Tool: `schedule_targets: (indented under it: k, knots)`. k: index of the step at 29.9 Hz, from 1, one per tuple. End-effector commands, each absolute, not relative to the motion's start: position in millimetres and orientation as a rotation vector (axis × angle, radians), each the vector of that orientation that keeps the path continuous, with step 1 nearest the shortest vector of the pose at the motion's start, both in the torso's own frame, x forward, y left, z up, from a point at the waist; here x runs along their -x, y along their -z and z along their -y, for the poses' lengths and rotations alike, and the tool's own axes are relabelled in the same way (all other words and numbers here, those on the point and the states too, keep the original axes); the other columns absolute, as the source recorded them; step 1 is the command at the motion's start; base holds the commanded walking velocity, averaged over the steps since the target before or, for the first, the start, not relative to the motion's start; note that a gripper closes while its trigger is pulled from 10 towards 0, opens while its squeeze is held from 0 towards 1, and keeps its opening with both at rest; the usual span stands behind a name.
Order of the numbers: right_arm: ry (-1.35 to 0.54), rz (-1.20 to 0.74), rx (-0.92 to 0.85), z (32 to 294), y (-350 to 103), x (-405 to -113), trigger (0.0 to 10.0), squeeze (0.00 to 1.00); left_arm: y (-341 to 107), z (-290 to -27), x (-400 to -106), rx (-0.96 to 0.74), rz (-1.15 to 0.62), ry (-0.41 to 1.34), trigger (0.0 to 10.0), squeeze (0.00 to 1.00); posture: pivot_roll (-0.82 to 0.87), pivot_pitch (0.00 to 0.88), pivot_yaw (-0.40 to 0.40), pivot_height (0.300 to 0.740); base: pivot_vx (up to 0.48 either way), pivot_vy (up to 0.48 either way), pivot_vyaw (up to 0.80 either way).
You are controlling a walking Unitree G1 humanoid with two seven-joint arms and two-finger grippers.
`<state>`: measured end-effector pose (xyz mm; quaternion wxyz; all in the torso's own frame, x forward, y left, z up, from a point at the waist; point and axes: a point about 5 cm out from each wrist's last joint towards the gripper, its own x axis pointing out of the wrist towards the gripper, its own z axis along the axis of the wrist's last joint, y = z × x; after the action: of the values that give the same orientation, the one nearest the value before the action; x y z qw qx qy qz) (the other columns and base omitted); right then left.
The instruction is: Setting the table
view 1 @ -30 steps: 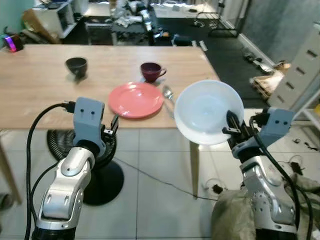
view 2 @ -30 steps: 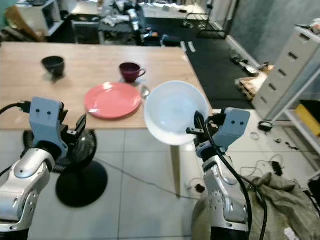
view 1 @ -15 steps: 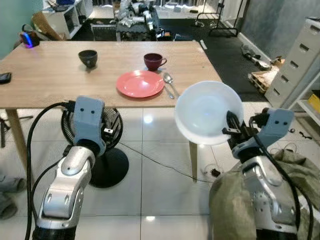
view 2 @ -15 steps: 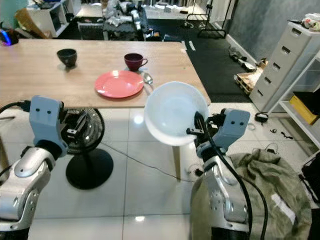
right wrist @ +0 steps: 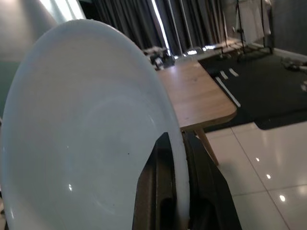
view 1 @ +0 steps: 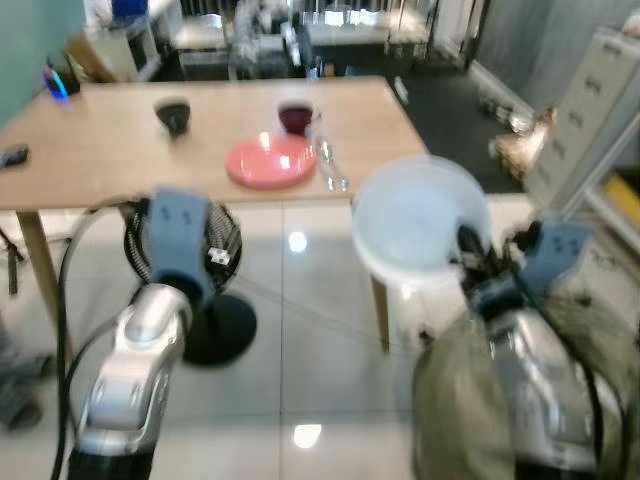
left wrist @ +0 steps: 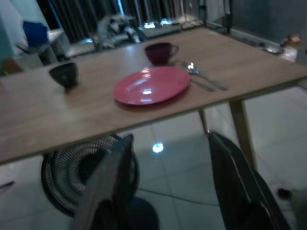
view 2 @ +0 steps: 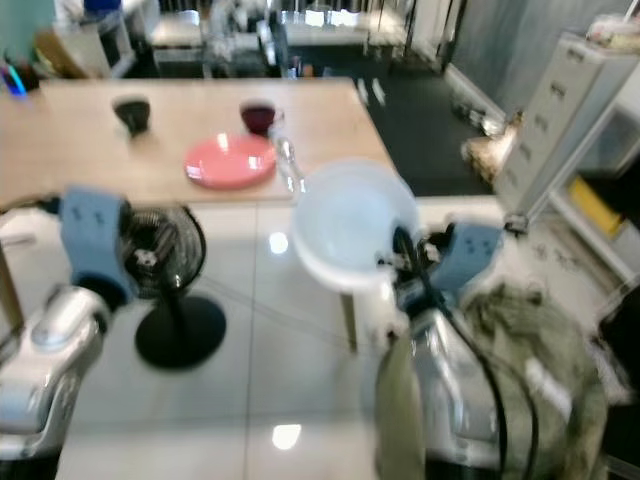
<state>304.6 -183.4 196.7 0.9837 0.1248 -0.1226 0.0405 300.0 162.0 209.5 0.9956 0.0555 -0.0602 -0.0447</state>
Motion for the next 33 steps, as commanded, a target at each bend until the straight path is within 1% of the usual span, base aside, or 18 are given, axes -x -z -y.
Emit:
schedule_targets:
  k: [1,33]
  knots:
    - [-0.072,0.254,-0.260,185.5,-197.7,-304.3,10.0,0.00,-207.9,-160.5,-300.6,-0.117,0.113,0.098,10.0,0.00,0.01,0.011,0.070,0.740,0.000,0.000,-0.78]
    - [-0.077,0.250,-0.255,185.1,-197.1,-304.1,10.0,0.00,-205.7,-158.1,-300.6,-0.115,0.105,0.109,10.0,0.00,0.01,0.018,0.070,0.740,0.000,0.000,-0.79]
